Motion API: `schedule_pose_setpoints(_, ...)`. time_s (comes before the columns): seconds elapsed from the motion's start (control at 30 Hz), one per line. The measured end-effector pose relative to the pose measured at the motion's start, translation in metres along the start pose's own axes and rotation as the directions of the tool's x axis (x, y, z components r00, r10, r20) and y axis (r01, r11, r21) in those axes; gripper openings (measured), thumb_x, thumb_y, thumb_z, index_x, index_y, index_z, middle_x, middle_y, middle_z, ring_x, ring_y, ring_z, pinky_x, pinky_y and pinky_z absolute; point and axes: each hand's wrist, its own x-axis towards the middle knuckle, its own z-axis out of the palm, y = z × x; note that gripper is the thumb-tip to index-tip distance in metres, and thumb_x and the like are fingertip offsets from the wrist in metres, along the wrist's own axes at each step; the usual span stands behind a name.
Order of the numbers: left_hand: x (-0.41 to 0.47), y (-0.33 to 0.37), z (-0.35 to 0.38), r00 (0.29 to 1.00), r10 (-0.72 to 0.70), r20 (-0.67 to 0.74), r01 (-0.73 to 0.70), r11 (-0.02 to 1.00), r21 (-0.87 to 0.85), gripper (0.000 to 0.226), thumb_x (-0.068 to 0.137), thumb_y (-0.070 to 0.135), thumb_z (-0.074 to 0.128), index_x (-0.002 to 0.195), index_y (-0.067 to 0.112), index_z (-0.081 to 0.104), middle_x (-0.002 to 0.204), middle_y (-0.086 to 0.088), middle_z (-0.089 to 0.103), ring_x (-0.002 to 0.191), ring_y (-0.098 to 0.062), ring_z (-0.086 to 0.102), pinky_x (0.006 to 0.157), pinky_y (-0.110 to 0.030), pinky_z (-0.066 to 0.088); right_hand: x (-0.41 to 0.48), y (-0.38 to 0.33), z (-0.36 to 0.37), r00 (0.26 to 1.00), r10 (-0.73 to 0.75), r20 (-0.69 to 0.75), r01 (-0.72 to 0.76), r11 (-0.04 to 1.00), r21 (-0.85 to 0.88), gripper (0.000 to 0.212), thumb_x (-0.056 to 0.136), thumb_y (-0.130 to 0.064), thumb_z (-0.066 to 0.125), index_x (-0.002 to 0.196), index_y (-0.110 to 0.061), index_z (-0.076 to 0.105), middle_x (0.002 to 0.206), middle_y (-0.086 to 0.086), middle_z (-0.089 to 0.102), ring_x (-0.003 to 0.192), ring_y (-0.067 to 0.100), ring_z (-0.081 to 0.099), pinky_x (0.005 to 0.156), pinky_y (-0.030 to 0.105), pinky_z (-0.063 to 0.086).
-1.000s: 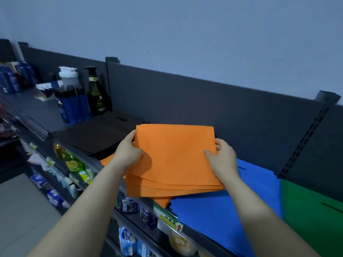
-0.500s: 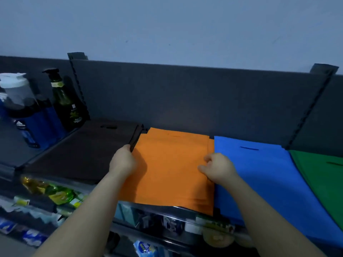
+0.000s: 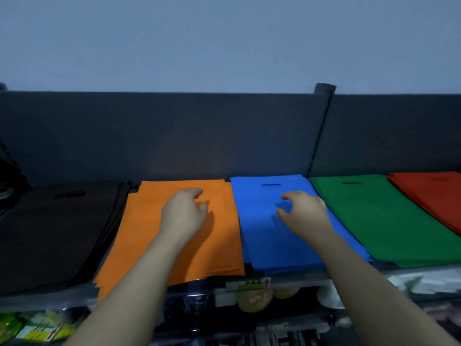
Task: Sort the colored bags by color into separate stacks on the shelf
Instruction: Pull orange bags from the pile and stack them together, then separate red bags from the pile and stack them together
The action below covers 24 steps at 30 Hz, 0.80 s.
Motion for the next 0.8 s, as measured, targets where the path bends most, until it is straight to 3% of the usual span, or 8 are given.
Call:
schedule_pose_setpoints(0.2, -0.004, 0.092, 0.058, 0.982, 0.164, 0.099, -0.16, 0.986, -0.046, 0.04, 0.093, 0.026, 0.054, 0.132, 0.018, 0.055, 0.135, 0.0, 0.056, 0.122, -0.021, 0.053, 0.098, -0.033, 0.044, -0.016, 0.092, -0.04, 0.989, 0.141, -0.05, -0.142, 0.989, -0.036, 0.045, 0.089, -0.038, 0.056, 0.131, -0.021, 0.055, 0.129, 0.003, 0.059, 0.117, 0.024, 0.055, 0.109, 0.038, 0.029)
schedule_pose_setpoints(0.63, -0.05, 0.331, 0.215, 0.916, 0.34, 0.213, -0.282, 0.923, -0.263, 0.036, 0.089, 0.027, 0.058, 0.124, 0.018, 0.062, 0.122, 0.003, 0.066, 0.111, -0.019, 0.06, 0.095, -0.032, 0.047, -0.059, 0.347, -0.135, 0.927, 0.341, -0.157, -0.361, 0.924, -0.122, 0.041, 0.088, -0.039, 0.057, 0.126, -0.025, 0.059, 0.126, 0.002, 0.061, 0.119, 0.022, 0.054, 0.107, 0.04, 0.032)
schedule_pose_setpoints(0.8, -0.063, 0.4, 0.261, 0.887, 0.402, 0.225, -0.342, 0.902, -0.263, 0.032, 0.089, 0.026, 0.057, 0.119, 0.019, 0.065, 0.115, 0.003, 0.068, 0.104, -0.02, 0.062, 0.089, -0.028, 0.048, -0.07, 0.423, -0.159, 0.897, 0.414, -0.157, -0.433, 0.894, -0.114, 0.041, 0.089, -0.039, 0.056, 0.126, -0.023, 0.059, 0.127, 0.002, 0.06, 0.119, 0.022, 0.054, 0.108, 0.042, 0.033)
